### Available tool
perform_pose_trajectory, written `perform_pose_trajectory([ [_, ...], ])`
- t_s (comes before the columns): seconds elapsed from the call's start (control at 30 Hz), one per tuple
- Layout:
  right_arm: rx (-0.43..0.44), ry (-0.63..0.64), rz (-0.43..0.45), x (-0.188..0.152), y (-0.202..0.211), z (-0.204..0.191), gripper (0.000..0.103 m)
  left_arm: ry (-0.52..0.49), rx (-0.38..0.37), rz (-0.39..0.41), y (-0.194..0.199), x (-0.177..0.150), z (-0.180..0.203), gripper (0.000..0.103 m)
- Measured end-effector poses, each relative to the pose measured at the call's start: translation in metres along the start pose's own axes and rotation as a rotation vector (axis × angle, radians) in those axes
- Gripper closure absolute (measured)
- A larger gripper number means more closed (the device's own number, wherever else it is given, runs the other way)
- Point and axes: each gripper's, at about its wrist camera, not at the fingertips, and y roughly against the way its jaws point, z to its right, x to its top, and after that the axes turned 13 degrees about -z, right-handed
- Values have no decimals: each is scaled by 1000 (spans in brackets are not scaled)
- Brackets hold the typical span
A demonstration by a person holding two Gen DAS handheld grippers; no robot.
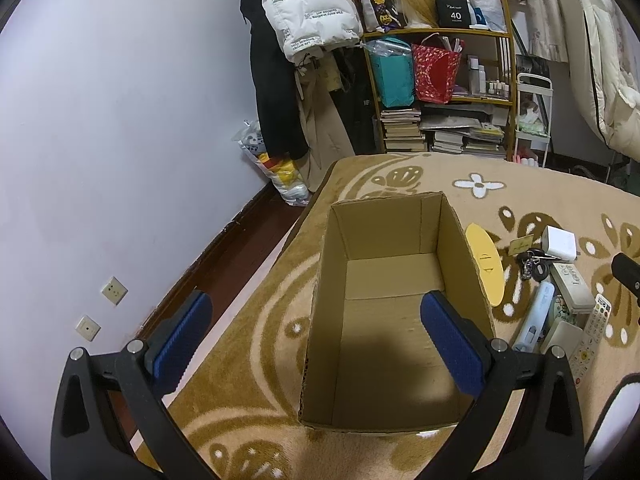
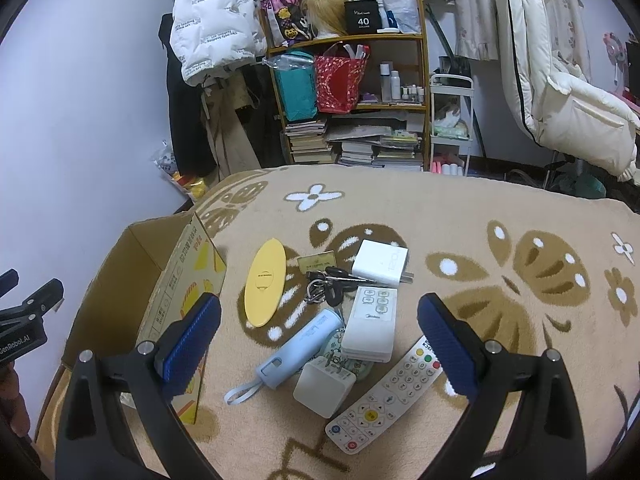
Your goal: Organize rigid objects
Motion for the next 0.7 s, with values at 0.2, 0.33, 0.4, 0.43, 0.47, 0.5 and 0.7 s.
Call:
perform_pose_trajectory([
  [0.2,-2,0,-1,0,-1,-1,0,3,9,-1,-2,-1,0,0],
  [0.33,-2,4,-8,1,-1,0,0,2,10,-2,-2,-1,0,0],
  [0.4,-5,6,-8,1,-1,-1,0,4,9,-1,-2,-1,0,0],
  [0.43,-8,11,-7,0,-1,-1,0,4,9,-1,-2,-2,0,0],
  [0.47,-11,14,-6,-1,-2,-3,0,5,9,-1,-1,-2,0,0],
  [0.5,-8,13,-6,-1,-2,-2,0,4,10,-1,-2,-2,0,0],
  [0.7,-9,17,-8,-1,-2,-3,0,5,8,-3,-2,-2,0,0],
])
